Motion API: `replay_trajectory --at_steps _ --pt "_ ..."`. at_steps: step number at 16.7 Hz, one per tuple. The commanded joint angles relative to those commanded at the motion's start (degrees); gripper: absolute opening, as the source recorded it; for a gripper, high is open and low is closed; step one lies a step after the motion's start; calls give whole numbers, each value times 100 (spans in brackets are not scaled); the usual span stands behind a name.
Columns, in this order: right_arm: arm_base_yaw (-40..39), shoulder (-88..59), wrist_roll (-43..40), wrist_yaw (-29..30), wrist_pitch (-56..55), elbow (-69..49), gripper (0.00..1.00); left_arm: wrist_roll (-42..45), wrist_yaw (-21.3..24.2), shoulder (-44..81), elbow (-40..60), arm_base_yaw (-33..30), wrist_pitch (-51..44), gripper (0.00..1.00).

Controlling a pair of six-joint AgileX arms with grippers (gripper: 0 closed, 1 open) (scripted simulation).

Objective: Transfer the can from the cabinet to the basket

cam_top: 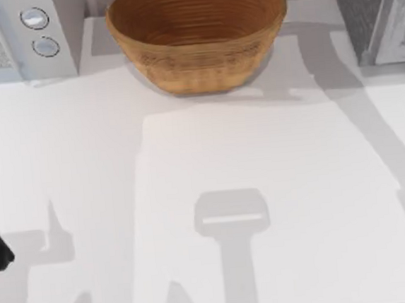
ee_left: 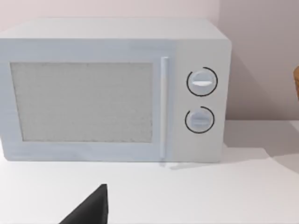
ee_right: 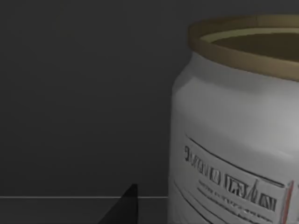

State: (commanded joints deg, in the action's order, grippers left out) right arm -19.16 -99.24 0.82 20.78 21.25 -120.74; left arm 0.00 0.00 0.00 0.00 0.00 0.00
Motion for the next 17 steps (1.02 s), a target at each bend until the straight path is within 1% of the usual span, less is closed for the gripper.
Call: replay_trajectory --at_steps 8,9,17 --pt "0 0 0 0 0 0 2 0 0 0 0 0 0 100" --pt "0 0 0 0 0 0 0 0 0 0 0 0 0 100" --pt "-7 7 7 -2 5 2 0 0 0 0 0 0 0 100"
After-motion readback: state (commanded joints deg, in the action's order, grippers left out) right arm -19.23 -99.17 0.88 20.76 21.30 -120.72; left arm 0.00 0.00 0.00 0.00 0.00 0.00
